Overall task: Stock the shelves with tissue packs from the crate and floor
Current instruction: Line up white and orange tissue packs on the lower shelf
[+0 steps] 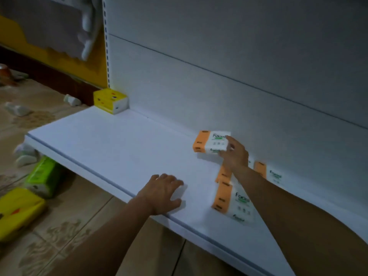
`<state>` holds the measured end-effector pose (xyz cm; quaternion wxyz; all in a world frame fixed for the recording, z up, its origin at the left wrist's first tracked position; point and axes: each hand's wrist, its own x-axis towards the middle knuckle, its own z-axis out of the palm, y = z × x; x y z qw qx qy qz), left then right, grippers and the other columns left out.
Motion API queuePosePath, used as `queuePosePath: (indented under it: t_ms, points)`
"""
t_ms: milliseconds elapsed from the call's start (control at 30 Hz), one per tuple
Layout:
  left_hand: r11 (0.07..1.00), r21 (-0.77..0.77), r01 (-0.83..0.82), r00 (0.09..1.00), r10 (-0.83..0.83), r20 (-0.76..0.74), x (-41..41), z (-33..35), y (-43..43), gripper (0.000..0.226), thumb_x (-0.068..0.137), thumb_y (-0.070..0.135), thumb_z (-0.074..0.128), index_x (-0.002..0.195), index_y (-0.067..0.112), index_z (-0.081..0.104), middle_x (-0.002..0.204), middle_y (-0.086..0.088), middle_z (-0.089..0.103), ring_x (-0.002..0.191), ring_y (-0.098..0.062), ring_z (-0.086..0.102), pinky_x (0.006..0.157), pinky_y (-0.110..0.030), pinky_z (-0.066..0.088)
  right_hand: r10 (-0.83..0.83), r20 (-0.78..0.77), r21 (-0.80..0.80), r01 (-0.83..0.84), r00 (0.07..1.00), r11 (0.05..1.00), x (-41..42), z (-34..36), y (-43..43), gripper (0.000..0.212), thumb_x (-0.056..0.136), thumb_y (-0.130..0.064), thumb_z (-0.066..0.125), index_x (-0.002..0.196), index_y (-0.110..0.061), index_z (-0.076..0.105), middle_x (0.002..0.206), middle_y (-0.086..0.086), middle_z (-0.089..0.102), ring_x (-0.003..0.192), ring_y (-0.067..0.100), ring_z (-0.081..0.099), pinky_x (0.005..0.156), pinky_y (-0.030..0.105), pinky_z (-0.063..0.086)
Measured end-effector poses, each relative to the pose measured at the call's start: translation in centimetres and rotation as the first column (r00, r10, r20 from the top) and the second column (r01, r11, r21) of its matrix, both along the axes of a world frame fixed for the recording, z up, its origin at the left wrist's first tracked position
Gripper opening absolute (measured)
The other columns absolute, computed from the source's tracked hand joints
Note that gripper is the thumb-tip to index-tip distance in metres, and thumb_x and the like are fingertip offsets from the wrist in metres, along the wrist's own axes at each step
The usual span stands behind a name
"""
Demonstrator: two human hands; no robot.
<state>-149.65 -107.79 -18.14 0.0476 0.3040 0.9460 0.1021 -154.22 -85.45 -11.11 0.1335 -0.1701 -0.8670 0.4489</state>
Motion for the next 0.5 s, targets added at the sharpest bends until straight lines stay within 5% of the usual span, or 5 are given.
queuePosePath:
  t_ms: [167,333,500]
  points:
    - [0.997,-0.055,0.052,0.998,-0.050,0.038,-0.5,-1.7,1.7,0.090,0.062,0.068,0.004,0.138,0.030,0.035,0.147,0.002,0.032,0.135,-0.018,0.028,0.110,-0.036,0.021,-0.206,0.076,0.016,0.205,0.976,0.979,0.8,-1.7,7.6,0.055,0.083,-0.001,0.060,0.134,-0.021,0.049,0.132,0.009,0.054,0.110,0.025,0.056,0.083,0.026,0.048]
    - [0.998,-0.063,-0.010,0.996,0.004,-0.091,-0.5,-3.0,2.4,0.047,0.072,0.056,0.035,0.108,0.030,0.049,0.103,0.000,0.068,0.093,-0.019,0.067,0.074,-0.036,0.056,-0.249,0.187,0.088,0.237,0.950,0.968,1.5,-3.7,11.1,0.052,0.085,-0.002,0.060,0.135,-0.012,0.048,0.130,0.013,0.056,0.112,0.028,0.056,0.080,0.023,0.043]
    - [0.997,-0.079,0.010,0.992,-0.020,-0.128,-1.0,-4.6,2.2,0.047,0.076,0.058,0.037,0.112,0.032,0.052,0.107,-0.001,0.067,0.096,-0.021,0.066,0.077,-0.038,0.055,-0.244,0.176,0.110,0.227,0.954,0.968,0.3,-4.5,11.0,0.052,0.082,0.002,0.059,0.132,-0.012,0.051,0.126,0.012,0.059,0.112,0.028,0.057,0.082,0.023,0.042]
